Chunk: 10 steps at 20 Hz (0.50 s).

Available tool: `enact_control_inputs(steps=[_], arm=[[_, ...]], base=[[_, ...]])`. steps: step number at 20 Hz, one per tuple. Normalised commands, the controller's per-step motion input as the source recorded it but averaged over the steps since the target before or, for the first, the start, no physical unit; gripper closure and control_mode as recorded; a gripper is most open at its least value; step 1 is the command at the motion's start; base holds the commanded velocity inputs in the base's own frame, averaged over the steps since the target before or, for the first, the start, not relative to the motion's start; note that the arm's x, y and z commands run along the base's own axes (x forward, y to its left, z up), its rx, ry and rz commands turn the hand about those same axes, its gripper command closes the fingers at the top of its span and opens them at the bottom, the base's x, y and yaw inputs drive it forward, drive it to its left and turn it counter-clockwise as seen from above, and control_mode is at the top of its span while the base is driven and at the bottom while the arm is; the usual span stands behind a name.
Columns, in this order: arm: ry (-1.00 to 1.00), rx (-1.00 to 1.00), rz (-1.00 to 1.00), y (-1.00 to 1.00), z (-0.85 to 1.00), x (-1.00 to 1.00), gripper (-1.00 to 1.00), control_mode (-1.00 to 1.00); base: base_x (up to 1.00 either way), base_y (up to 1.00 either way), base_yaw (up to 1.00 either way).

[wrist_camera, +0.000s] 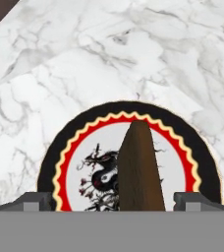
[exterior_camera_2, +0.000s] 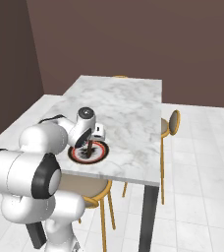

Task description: Start the toaster. Once the lever pops up, take the bread to the plate on the dining counter.

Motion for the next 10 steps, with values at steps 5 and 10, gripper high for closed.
enact_control_inputs(steps=[5, 10], arm=[[0.00, 0.00, 0.00, 0.00, 0.00, 0.00, -1.00, -1.00], [0.00, 0.00, 0.00, 0.01, 0.00, 0.00, -1.00, -1.00]], base=[[0.00, 0.00, 0.00], [0.00, 0.00, 0.00]])
